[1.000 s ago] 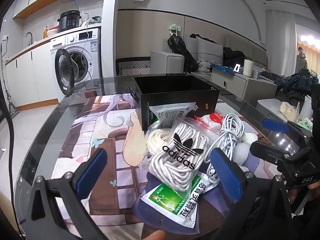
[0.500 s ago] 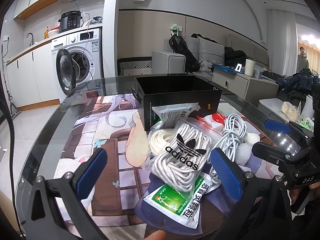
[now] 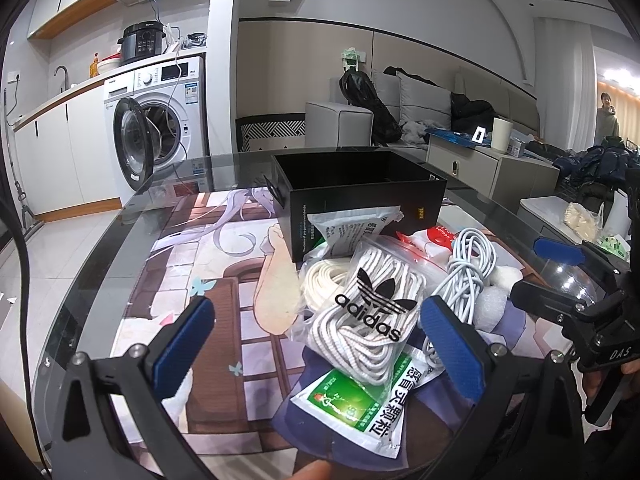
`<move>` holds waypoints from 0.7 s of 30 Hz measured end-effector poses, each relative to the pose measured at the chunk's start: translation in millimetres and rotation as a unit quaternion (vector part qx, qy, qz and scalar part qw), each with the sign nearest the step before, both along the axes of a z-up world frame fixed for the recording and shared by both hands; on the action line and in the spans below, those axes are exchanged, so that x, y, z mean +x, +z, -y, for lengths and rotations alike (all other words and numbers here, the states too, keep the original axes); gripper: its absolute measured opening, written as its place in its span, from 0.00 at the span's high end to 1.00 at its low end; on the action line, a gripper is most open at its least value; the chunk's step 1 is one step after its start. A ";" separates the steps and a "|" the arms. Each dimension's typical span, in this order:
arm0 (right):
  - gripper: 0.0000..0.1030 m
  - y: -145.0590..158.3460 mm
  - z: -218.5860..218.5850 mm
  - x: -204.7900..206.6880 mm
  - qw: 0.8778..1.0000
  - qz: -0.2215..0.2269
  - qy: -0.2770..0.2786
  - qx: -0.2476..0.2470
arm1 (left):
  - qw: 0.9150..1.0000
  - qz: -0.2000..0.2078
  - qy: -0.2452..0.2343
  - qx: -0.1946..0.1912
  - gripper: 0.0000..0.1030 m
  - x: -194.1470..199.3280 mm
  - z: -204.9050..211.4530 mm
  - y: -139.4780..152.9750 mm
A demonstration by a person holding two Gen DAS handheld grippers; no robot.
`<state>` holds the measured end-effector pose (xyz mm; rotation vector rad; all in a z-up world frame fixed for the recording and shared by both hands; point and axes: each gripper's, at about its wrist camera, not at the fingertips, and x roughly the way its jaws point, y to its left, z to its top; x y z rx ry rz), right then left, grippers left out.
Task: Organize soft objects
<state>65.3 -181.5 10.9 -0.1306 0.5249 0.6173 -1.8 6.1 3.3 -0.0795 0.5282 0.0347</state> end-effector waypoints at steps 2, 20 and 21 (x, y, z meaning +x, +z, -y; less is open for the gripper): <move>0.00 -0.3 -0.2 0.0 1.000 0.002 -0.001 -0.002 | 1.000 0.000 0.000 0.000 0.00 -0.1 0.1 0.1; 0.00 1.8 6.8 4.7 1.000 -0.001 -0.017 -0.007 | 1.000 0.001 0.006 0.005 0.00 2.5 -10.5 0.0; 0.00 2.0 7.7 5.7 1.000 -0.002 -0.020 -0.009 | 1.000 0.000 0.006 0.005 0.00 4.5 -10.3 0.8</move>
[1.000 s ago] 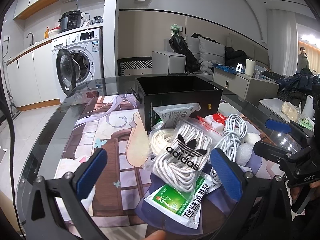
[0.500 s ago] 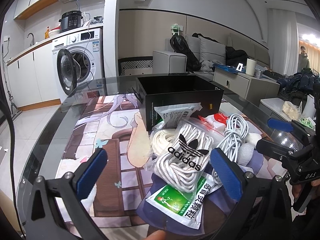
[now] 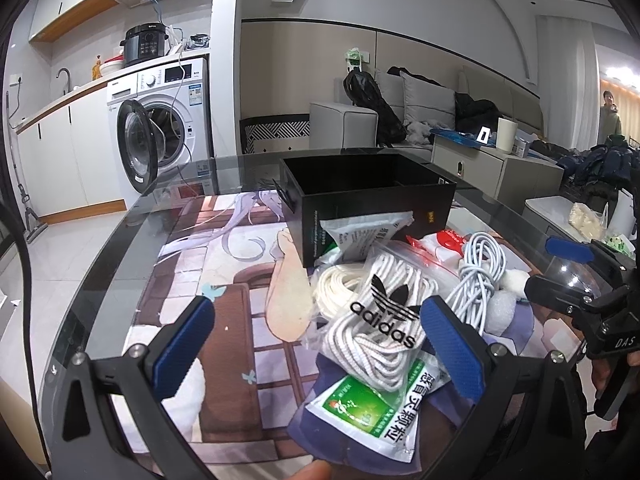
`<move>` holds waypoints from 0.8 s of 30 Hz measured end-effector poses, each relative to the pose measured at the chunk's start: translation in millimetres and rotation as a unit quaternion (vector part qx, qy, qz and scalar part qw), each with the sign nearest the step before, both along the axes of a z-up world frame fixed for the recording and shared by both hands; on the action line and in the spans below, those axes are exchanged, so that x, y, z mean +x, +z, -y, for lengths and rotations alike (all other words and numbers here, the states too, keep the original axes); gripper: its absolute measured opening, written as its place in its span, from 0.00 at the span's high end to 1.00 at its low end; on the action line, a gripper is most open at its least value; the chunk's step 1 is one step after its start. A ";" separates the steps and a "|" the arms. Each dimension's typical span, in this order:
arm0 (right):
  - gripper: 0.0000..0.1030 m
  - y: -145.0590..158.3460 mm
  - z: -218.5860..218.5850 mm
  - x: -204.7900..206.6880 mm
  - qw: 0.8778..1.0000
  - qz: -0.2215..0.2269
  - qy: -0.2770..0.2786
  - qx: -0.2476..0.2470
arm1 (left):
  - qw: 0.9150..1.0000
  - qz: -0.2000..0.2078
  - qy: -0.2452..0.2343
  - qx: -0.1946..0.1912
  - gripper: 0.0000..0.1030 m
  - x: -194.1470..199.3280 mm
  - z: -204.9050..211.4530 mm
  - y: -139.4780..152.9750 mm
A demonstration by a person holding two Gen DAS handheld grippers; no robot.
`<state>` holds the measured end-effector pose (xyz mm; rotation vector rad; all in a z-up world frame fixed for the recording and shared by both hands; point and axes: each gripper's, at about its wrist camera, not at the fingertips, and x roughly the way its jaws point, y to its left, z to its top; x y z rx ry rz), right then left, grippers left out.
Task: Organize soft objects
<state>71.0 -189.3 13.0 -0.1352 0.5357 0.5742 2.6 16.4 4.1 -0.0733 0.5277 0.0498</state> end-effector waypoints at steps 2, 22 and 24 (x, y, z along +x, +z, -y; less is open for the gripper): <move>0.00 1.0 2.2 1.8 1.000 0.000 -0.005 -0.001 | 1.000 -0.001 -0.001 0.000 0.00 1.8 -2.2 1.2; 0.00 -4.1 -4.6 12.8 0.999 -0.036 0.009 -0.013 | 0.995 -0.061 -0.067 0.036 0.00 33.3 19.1 -8.6; 0.00 -5.4 -10.8 11.8 0.999 -0.042 0.019 -0.013 | 0.995 -0.063 -0.068 0.035 0.00 34.4 19.7 -9.9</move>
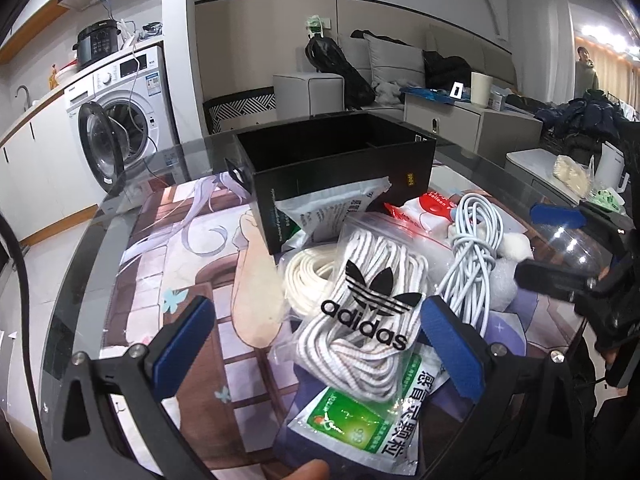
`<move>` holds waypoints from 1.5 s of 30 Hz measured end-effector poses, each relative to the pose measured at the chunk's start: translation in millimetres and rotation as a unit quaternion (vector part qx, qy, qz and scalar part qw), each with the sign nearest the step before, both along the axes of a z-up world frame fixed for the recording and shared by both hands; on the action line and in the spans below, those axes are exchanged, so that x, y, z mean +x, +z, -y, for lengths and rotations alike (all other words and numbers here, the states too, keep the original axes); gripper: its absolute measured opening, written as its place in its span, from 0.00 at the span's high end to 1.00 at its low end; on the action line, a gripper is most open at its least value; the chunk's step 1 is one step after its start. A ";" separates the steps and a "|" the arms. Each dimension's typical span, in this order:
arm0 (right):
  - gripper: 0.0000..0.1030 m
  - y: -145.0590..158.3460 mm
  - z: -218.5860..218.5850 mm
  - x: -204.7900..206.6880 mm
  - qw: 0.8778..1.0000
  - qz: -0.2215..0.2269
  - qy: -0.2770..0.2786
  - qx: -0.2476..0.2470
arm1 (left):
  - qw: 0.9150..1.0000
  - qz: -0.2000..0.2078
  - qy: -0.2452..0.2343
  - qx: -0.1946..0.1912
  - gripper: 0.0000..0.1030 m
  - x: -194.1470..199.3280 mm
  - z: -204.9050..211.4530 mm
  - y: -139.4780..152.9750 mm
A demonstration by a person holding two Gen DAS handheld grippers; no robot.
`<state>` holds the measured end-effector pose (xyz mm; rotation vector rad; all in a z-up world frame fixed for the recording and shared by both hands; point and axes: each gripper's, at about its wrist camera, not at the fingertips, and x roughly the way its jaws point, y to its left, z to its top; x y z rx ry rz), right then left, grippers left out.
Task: Organize soft objects
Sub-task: 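Lower the right tool onto the coiled white cable while the left tool approaches the adidas rope bag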
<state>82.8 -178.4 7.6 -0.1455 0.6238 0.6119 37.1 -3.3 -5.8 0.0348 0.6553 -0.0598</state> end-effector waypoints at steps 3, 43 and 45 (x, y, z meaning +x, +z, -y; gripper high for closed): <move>0.00 -0.9 -8.1 0.1 1.000 -0.014 0.015 0.011 | 1.000 -0.003 -0.003 -0.004 0.00 0.7 -1.2 -0.6; 0.29 -2.8 -34.0 17.3 0.995 -0.062 0.062 0.047 | 1.000 -0.012 -0.007 -0.005 0.00 1.6 -9.3 1.1; 0.30 -1.6 -35.0 15.5 0.995 -0.060 0.065 0.050 | 1.000 -0.014 -0.011 -0.004 0.00 1.9 -7.1 0.7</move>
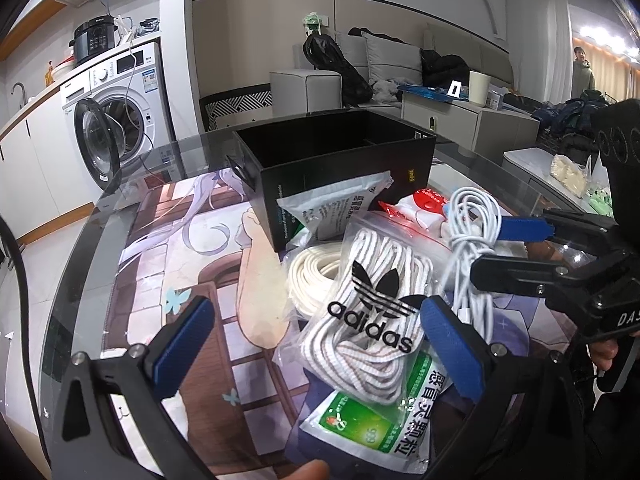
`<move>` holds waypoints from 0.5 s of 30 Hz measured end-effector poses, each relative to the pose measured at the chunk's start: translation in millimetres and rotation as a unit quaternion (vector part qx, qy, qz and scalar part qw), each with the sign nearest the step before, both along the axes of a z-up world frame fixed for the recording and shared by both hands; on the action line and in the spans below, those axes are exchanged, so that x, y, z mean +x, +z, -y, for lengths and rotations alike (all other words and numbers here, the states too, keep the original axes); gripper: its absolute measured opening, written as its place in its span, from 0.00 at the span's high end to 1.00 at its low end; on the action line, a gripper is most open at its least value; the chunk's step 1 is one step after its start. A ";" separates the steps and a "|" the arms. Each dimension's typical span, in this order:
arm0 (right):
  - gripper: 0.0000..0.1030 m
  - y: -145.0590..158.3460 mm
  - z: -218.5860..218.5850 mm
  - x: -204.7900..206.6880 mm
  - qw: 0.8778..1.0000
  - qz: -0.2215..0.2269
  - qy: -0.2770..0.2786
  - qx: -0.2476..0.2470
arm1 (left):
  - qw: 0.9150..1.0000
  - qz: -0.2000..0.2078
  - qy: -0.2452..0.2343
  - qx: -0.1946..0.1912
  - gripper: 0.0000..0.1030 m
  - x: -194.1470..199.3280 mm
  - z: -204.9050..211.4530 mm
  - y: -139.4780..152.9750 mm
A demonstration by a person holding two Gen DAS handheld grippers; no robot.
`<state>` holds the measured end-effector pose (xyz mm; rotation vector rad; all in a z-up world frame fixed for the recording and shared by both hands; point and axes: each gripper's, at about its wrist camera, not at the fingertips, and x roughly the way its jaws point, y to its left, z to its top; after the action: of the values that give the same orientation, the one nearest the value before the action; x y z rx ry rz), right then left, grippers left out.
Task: Organize soft objects
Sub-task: 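Lower the right tool onto the coiled white cable while the left tool approaches the adidas rope bag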
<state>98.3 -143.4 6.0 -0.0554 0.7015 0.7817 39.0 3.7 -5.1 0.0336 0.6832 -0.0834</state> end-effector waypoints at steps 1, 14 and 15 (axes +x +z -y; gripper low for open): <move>0.30 0.6 -1.3 -1.2 1.000 0.001 0.005 0.003 | 1.000 -0.001 -0.001 0.002 0.00 0.0 0.9 -0.2; 0.47 -6.7 -12.5 3.4 1.000 -0.016 0.020 0.004 | 1.000 -0.003 -0.009 0.003 0.00 0.0 2.9 -0.3; 0.50 -6.4 -12.5 2.7 1.000 -0.016 0.023 0.005 | 1.000 -0.003 -0.009 0.002 0.00 -0.1 2.3 -0.5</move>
<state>101.0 -131.0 -0.4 -0.0503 0.7288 0.8324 38.9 1.5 -5.7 0.0440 0.6887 -0.0992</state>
